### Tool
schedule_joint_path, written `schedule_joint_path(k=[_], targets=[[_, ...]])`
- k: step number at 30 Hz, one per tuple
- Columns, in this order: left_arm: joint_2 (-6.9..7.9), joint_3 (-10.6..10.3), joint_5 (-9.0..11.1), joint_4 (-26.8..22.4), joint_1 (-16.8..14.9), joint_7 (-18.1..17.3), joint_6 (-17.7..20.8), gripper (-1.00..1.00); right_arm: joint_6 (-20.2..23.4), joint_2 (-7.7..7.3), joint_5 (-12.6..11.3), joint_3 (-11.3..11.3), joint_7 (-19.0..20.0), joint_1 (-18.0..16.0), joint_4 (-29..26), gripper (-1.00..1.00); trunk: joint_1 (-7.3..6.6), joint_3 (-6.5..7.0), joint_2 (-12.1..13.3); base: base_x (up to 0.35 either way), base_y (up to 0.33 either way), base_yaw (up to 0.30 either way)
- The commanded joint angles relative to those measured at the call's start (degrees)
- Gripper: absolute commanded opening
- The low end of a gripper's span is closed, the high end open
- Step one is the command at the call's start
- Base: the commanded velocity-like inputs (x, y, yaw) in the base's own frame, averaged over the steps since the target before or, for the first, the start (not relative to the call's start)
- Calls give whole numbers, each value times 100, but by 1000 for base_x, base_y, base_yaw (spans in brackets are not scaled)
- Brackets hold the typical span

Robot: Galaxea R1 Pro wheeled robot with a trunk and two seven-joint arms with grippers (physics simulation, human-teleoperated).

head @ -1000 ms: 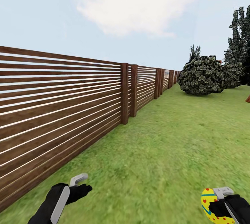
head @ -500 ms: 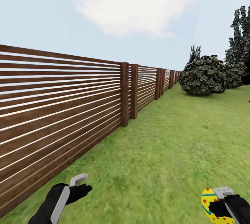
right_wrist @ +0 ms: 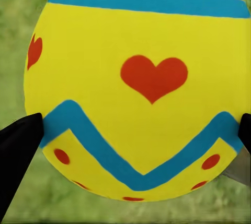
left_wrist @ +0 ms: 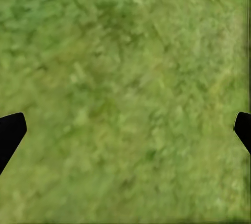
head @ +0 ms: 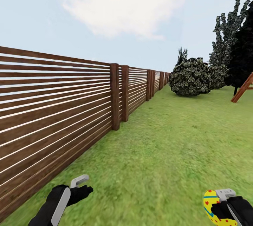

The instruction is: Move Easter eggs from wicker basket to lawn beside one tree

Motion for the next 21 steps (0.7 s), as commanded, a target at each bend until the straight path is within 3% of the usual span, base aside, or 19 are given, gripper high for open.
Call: schedule_joint_path(k=[1,21], targets=[[-2,7,63,-10,-2,53,-14,100,21,2,58,-16,50,-5,-6,-100,-1,-5,-4,0,0,-270],[-9,-1,63,-10,-2,53,-89,100,21,7,67,-10,50,-5,1,-100,-1,11,-4,0,0,-227]])
